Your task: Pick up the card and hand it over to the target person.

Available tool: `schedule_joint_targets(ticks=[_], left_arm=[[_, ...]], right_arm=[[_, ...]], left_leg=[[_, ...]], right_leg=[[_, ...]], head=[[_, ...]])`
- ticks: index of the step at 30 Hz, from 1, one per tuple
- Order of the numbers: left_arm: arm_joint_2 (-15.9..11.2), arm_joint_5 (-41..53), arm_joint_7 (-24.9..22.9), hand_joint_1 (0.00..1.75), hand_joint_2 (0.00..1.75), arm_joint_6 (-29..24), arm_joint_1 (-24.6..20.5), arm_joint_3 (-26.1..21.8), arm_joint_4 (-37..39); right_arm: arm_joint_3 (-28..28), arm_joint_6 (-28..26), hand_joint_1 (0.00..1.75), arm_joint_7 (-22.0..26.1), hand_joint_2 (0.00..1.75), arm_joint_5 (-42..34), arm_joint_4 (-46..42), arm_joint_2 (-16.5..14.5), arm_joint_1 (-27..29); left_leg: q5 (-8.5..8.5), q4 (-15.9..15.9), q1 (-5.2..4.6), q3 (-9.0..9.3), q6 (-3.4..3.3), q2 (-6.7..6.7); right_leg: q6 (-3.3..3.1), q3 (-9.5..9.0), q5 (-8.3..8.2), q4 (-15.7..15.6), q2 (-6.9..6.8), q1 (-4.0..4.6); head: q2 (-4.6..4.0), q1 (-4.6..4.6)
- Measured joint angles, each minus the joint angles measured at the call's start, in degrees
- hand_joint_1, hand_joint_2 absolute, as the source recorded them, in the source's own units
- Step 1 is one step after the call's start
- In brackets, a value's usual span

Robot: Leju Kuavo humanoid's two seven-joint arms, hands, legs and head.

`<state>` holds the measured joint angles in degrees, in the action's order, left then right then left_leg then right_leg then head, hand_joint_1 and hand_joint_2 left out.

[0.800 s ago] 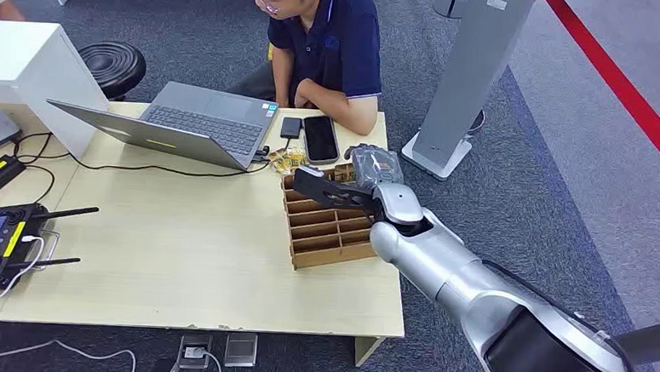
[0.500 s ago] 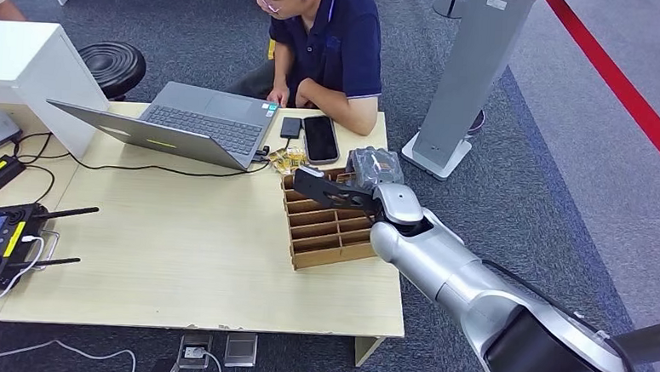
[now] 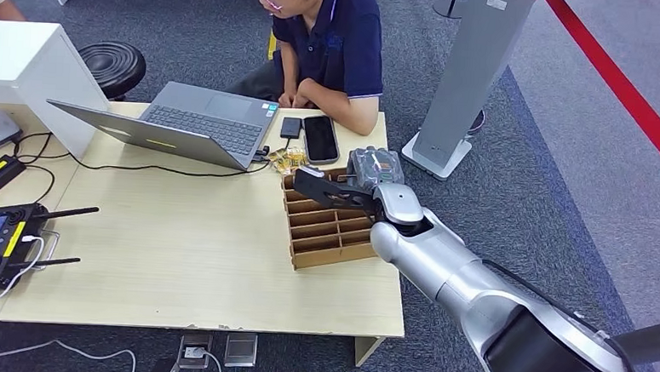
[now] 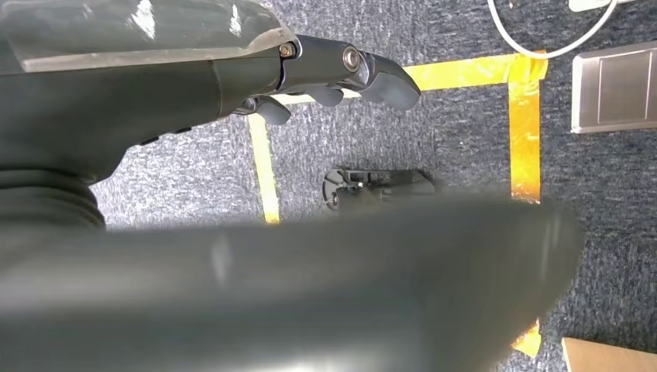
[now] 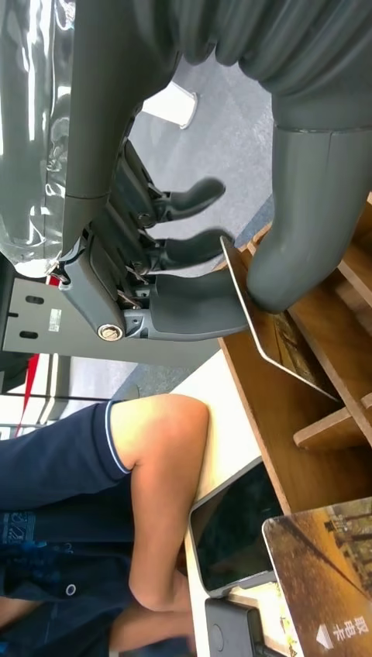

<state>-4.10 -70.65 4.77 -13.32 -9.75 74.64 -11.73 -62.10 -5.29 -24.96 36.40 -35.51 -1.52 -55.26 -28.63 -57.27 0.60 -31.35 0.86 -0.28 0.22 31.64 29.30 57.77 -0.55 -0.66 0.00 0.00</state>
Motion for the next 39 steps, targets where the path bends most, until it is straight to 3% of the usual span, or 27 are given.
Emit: schedule_joint_targets(ticks=[15, 18, 23, 31, 35, 39], left_arm=[[-0.1, -1.0, -0.4, 0.00, 1.75, -0.8, 0.2, -0.9, 0.0], [-0.3, -1.1, -0.3, 0.00, 1.75, -0.8, 0.4, -1.1, 0.0], [-0.7, -1.6, -0.3, 0.00, 1.75, -0.9, 0.9, -1.4, 0.0], [-0.3, -2.2, 0.6, 0.00, 1.75, -0.9, 1.6, -2.0, 0.0], [0.0, -1.5, 0.0, 0.00, 1.75, -0.8, 0.9, -1.4, 0.0], [0.4, -0.8, -0.8, 0.00, 1.75, -0.7, -0.1, -0.6, 0.0]], right_arm=[[0.9, -0.1, 1.52, 0.4, 1.75, -0.6, -2.2, 0.4, -0.7], [1.4, 1.8, 1.52, -0.3, 1.75, -1.5, -8.0, 2.4, -2.1], [2.1, 10.5, 1.52, -4.9, 1.75, -4.6, -21.8, 7.0, -6.3], [5.3, 9.9, 1.52, -9.0, 1.75, -4.7, -40.1, 11.4, -8.0], [4.1, 9.8, 1.52, -9.0, 1.75, -3.3, -40.4, 11.0, -6.9], [3.2, 2.6, 1.52, -5.2, 1.75, 1.8, -31.2, 7.4, -5.4]], left_leg=[[0.00, 0.0, 0.00, 0.01, 0.00, 0.03], [-0.02, -0.1, -0.01, -0.05, 0.00, 0.05], [-0.07, -0.2, -0.03, -0.21, -0.01, 0.06], [-0.06, -0.2, -0.02, -0.21, -0.01, 0.00], [-0.02, -0.1, -0.01, -0.11, -0.02, -0.07], [0.02, 0.0, -0.01, 0.03, 0.00, -0.02]], right_leg=[[0.00, 0.01, 0.00, 0.0, 0.02, 0.00], [0.00, 0.08, 0.01, 0.1, 0.05, -0.01], [0.01, 0.26, 0.05, 0.2, 0.06, -0.03], [0.01, 0.23, 0.07, 0.2, 0.00, -0.02], [0.01, 0.12, 0.04, 0.1, -0.06, -0.01], [0.00, 0.01, -0.01, 0.0, -0.02, -0.01]], head=[[0.00, 0.00], [0.00, 0.00], [0.00, 0.00], [0.00, 0.00], [0.00, 0.00], [0.00, 0.00]])
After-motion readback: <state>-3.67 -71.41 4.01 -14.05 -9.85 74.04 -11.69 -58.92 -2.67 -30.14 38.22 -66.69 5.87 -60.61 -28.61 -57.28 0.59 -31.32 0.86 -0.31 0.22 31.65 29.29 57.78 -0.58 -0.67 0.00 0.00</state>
